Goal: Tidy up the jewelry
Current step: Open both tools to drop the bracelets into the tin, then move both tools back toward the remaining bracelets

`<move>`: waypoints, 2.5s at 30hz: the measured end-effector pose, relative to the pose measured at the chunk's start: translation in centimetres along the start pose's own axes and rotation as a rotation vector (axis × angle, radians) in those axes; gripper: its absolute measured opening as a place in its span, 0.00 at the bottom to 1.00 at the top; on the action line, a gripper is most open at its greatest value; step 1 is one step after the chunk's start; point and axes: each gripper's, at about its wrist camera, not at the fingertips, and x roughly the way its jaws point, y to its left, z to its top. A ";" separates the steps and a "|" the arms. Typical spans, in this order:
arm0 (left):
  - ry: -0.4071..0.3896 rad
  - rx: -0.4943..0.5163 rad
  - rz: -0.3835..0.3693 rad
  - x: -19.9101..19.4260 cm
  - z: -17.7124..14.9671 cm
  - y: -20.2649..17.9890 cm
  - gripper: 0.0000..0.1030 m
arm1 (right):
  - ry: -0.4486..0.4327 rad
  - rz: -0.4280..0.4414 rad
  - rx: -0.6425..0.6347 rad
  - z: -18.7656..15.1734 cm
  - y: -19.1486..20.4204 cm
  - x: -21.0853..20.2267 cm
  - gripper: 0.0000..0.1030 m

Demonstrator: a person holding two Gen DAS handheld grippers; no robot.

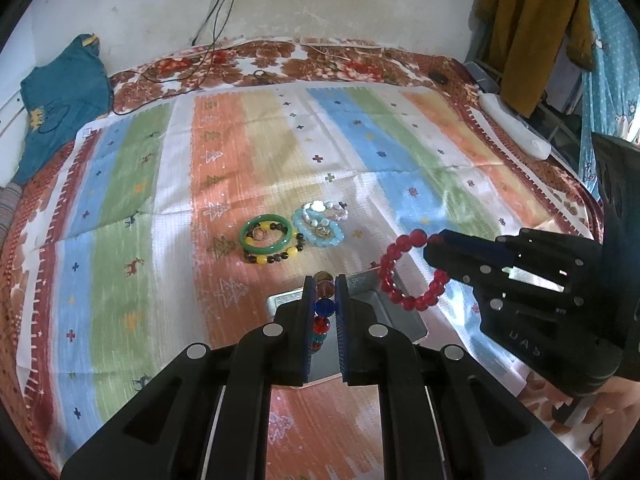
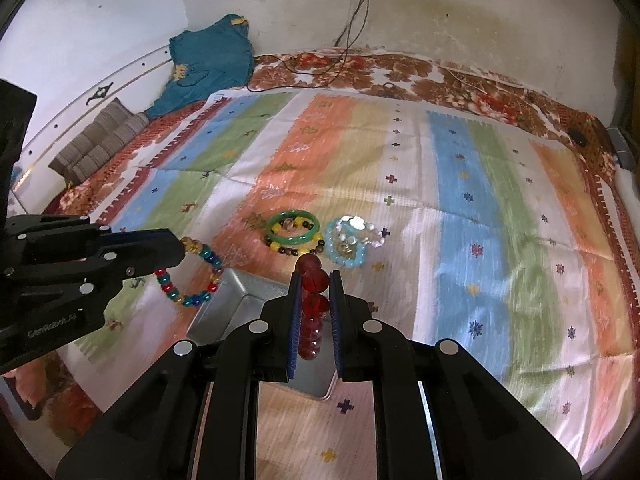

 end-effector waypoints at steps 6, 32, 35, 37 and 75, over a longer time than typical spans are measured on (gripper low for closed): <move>-0.001 0.005 0.009 -0.1 -0.6 -0.4 0.09 | 0.014 -0.006 -0.030 -0.9 0.6 -0.1 0.14; 0.046 -0.129 0.129 2.6 -0.1 4.0 0.50 | 0.040 -0.101 0.085 0.1 -3.6 1.7 0.57; 0.049 -0.129 0.136 2.9 0.2 4.2 0.55 | 0.052 -0.091 0.102 0.3 -3.9 2.3 0.57; 0.054 -0.128 0.138 3.2 0.5 4.3 0.58 | 0.061 -0.092 0.119 0.5 -4.4 2.8 0.57; 0.144 -0.122 0.187 11.1 4.0 7.5 0.74 | 0.121 -0.150 0.114 3.9 -6.7 10.1 0.72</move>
